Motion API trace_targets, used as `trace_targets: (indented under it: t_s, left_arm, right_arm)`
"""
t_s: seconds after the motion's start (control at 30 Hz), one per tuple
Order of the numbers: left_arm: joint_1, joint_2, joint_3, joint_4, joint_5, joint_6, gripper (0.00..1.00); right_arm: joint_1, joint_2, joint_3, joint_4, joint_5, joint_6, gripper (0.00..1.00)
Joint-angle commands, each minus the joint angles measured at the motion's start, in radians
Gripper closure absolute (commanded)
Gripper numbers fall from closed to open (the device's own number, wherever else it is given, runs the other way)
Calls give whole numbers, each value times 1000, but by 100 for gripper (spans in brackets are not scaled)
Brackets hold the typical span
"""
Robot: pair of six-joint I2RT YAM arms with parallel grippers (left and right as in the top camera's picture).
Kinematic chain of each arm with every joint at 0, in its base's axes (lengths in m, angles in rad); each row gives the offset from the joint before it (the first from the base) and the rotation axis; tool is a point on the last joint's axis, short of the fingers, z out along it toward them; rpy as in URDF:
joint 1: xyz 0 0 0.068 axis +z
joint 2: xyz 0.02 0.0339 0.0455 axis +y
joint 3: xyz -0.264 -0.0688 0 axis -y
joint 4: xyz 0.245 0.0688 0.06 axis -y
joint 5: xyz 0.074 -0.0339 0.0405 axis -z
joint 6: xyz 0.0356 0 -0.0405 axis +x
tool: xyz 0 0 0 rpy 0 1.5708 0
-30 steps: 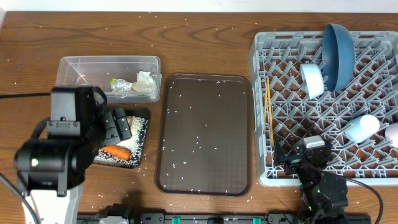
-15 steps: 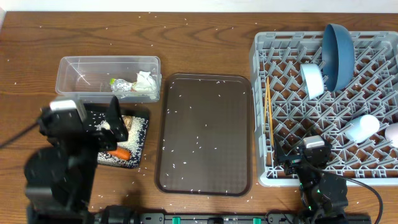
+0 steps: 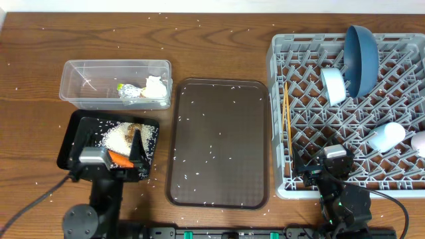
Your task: Sort waste into correct bins and load items into the dishwasher rack
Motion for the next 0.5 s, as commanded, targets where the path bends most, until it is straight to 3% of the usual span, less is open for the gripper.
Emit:
trace_targets:
  t_s: [0.0,0.47]
  left_arm:
    - [3,-85,-80,22,17,17,2]
    - [3,-97,-348,185,7,17,2]
  right_arm:
    - [-9,-6,-3,0,-1,-15,1]
    - [-9,-6,-3,0,-1,-15,1]
